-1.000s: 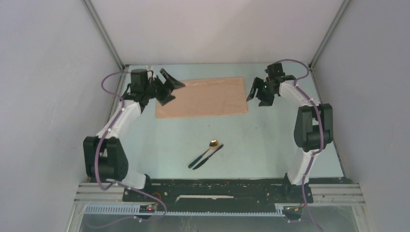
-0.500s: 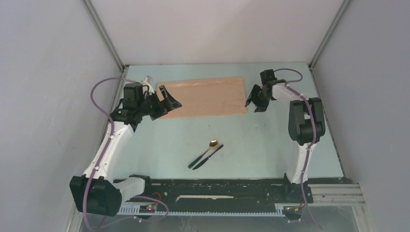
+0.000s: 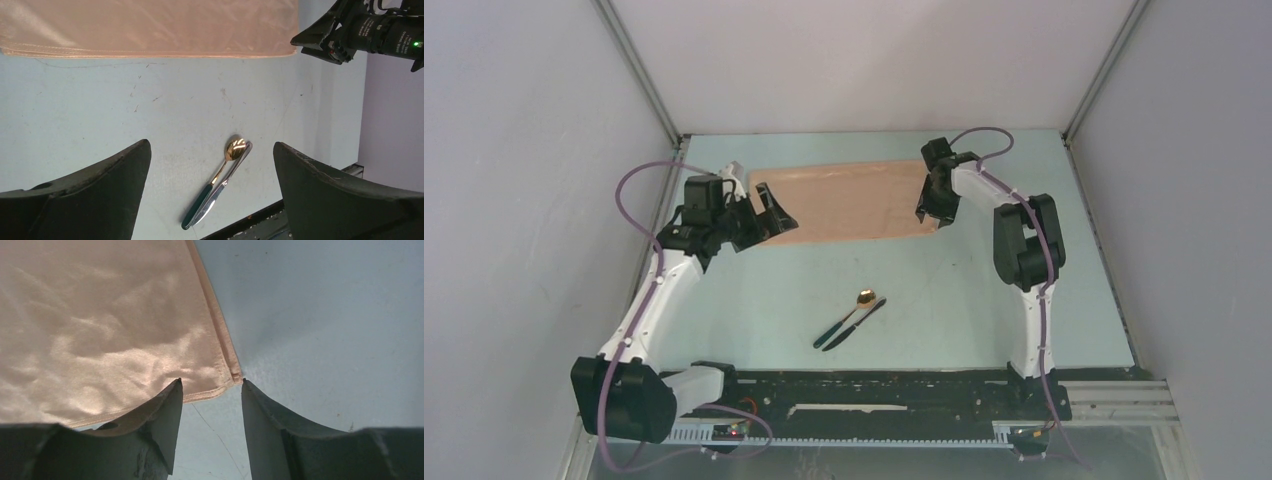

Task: Fold the napkin into a case and place the utensils inside
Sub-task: Move the rectangle-folded napkin to the center of the board.

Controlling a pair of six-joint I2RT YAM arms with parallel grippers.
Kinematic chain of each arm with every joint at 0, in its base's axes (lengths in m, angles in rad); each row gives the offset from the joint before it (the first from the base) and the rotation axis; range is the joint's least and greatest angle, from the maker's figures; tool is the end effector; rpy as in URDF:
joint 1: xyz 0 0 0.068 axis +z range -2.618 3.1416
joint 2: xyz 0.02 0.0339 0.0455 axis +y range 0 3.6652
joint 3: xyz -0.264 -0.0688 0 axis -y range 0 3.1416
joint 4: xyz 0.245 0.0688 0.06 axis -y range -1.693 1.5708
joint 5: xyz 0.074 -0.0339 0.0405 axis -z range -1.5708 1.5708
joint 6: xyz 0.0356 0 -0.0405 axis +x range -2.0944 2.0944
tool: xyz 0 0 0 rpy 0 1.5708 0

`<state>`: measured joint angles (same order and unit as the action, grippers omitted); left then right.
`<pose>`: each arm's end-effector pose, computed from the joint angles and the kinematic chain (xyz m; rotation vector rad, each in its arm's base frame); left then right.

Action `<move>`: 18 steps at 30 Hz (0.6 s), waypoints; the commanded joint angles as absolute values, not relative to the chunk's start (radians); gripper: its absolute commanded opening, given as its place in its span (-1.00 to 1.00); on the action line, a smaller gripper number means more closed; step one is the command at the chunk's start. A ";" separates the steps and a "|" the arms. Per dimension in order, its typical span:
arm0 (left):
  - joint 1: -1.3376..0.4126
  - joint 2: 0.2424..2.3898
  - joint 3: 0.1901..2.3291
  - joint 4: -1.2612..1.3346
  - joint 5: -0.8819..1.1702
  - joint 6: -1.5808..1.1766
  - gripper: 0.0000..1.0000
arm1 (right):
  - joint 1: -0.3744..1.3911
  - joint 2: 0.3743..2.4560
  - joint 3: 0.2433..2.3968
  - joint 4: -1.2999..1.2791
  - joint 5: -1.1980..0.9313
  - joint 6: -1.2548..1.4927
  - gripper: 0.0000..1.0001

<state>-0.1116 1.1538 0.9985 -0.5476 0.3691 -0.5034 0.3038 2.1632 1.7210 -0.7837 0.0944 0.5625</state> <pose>0.2432 -0.0402 0.3070 -0.2545 2.3122 -0.7374 0.4318 0.1319 0.1789 0.3824 2.7620 0.0843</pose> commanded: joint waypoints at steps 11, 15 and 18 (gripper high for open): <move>-0.096 1.156 0.991 -0.518 0.400 -0.477 1.00 | 0.315 2.178 1.751 -0.842 0.171 0.516 -0.06; -0.091 1.155 0.991 -0.517 0.399 -0.477 0.99 | 0.305 2.188 1.743 -0.824 0.147 0.516 -0.06; -0.088 1.155 0.988 -0.517 0.400 -0.476 0.99 | 0.298 2.191 1.734 -0.810 0.129 0.522 -0.07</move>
